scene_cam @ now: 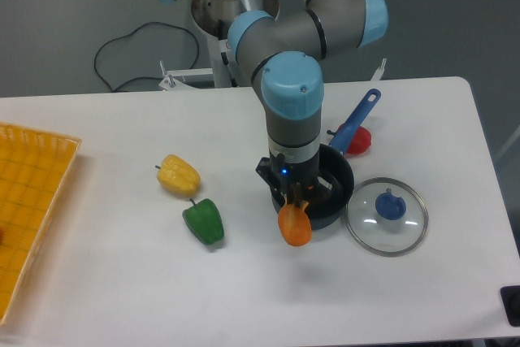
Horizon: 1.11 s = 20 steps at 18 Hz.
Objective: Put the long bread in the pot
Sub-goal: 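Carry the held orange item with the gripper over the black pot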
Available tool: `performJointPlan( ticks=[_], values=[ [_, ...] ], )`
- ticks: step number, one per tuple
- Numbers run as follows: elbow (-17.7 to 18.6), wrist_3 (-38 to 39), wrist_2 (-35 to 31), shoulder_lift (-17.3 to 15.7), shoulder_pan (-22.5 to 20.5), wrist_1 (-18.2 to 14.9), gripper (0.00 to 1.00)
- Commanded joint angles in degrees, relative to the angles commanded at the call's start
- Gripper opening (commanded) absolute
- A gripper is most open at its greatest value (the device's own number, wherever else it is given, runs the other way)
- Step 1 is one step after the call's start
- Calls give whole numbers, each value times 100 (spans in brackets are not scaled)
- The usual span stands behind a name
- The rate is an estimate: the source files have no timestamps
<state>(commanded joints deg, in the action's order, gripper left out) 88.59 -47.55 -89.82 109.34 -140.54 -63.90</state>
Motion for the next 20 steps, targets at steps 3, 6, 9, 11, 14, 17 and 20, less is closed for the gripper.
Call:
performJointPlan(
  ticks=[3, 6, 9, 11, 14, 17, 20],
  values=[
    [44, 17, 9, 0, 18, 0, 7],
    [53, 35, 123, -9, 9, 9, 7],
    [18, 26, 123, -9, -44, 9, 7],
    [-9, 26, 132, -18, -44, 9, 7],
    [-131, 35, 114, -96, -53, 53, 7],
    [-333, 35, 114, -88, -140, 62, 7],
    [-448, 26, 202, -88, -263, 114, 7]
  ],
)
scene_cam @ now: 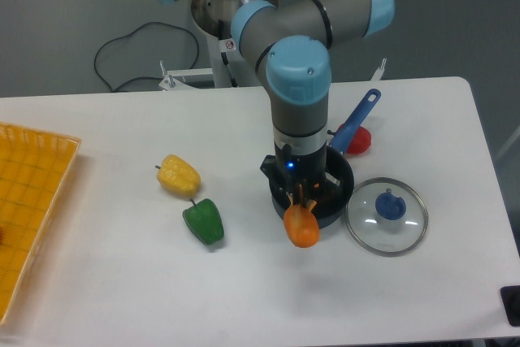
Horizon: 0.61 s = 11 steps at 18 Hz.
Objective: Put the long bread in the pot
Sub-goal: 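Carry the held orange item with the gripper over the black pot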
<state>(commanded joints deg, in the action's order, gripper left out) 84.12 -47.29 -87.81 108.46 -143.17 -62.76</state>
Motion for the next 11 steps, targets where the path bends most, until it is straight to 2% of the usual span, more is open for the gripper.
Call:
performJointPlan(
  ticks=[4, 11],
  values=[
    [-9, 35, 132, 114, 9, 430, 9],
    [26, 53, 256, 202, -35, 457, 9]
  ],
)
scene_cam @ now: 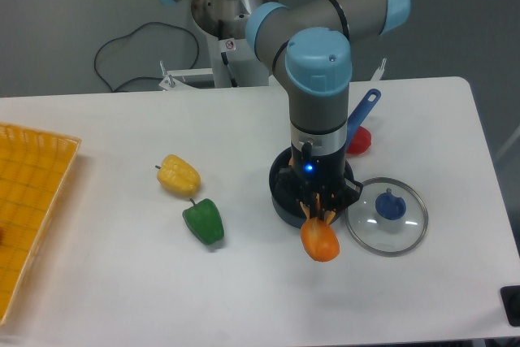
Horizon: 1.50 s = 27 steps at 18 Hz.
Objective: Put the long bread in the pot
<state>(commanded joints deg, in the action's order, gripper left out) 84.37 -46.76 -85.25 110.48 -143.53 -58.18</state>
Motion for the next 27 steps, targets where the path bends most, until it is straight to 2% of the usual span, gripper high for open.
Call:
performJointPlan(
  ticks=[3, 8, 14, 21, 23, 24, 27],
  values=[
    [0, -27, 0, 35, -9, 26, 9],
    [-9, -27, 0, 290, -26, 106, 10],
    [53, -97, 0, 386, -53, 158, 10],
    [211, -220, 0, 387, -53, 176, 12],
    [229, -246, 0, 387, -53, 202, 14],
    [237, -290, 0, 387, -53, 202, 19],
    [299, -396, -9, 387, -53, 211, 18]
  ],
)
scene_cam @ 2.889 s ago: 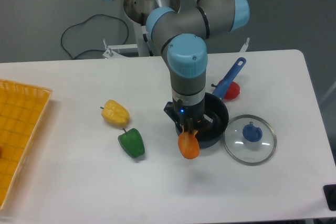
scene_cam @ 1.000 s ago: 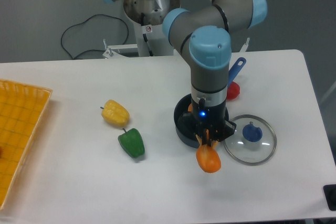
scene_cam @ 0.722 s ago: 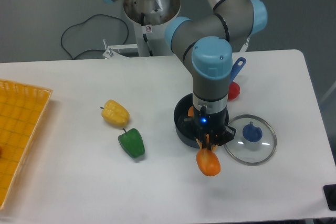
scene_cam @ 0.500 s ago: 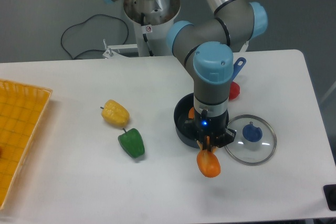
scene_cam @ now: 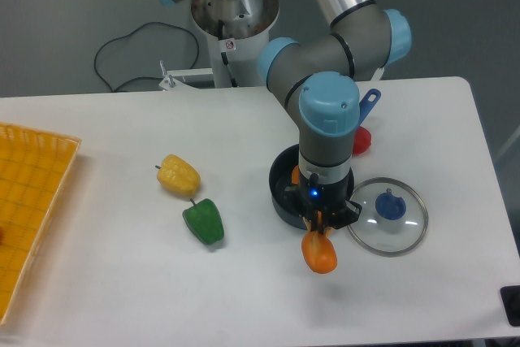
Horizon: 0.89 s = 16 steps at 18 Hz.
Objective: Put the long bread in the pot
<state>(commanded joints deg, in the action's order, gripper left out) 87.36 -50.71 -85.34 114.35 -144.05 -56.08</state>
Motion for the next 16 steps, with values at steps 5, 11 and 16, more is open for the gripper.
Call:
performJointPlan(
  ticks=[5, 11, 16],
  values=[
    [88, -97, 0, 9, 0, 9, 18],
    [238, -132, -26, -9, 9, 9, 19],
    [238, -132, -35, 9, 17, 18, 19]
  ],
)
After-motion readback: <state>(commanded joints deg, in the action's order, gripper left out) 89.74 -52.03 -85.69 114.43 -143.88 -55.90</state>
